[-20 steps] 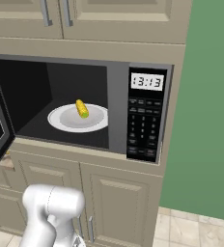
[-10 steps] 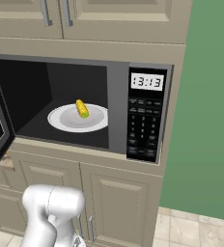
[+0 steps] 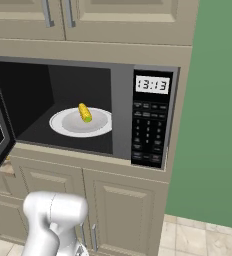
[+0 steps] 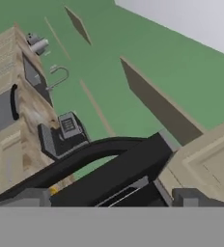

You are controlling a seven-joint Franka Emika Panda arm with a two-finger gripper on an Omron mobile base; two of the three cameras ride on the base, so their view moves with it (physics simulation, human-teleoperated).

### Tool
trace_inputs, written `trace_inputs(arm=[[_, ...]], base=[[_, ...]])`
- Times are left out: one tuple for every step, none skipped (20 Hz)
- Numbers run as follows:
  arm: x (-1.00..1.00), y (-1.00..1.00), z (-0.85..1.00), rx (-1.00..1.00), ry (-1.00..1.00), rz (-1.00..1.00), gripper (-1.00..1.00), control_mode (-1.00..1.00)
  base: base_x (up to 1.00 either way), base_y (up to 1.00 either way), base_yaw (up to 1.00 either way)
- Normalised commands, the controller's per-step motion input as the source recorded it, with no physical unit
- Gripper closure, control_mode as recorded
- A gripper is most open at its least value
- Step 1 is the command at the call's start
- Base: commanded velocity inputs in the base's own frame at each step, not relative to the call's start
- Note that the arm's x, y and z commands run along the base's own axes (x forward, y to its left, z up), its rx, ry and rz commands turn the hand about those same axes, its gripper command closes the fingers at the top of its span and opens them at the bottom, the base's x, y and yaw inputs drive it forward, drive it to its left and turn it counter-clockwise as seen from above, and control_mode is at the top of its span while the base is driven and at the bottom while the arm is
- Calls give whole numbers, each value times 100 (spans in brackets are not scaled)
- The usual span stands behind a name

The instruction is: Pick the corn from the counter and place it in the microwave. Then turn on the microwave.

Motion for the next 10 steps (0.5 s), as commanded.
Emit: trace_inputs(arm=[[-3,17,0,0,-9,-7,-100,-100],[-2,19,0,0,-10,-7,-100,-100],[0,21,0,0,-9,-8,-100,-100],[0,20,0,0,-9,-8,-100,-100],[-1,21,0,0,-9,-8,-100,-100],[-1,20,0,0,-10,-9,-100,-100],[0,19,-1,0,-9,-9,-100,-100],[0,15,-4,0,-8,-10,-100,-100],[0,15,-7,0,-7,-11,-100,-100],[0,15,-11,0,-6,-12,-100,-100]], base=[[0,0,0],[0,0,0],[0,0,0],[0,0,0],[0,0,0],[0,0,0],[0,0,0],[0,0,0],[0,0,0],[0,0,0]])
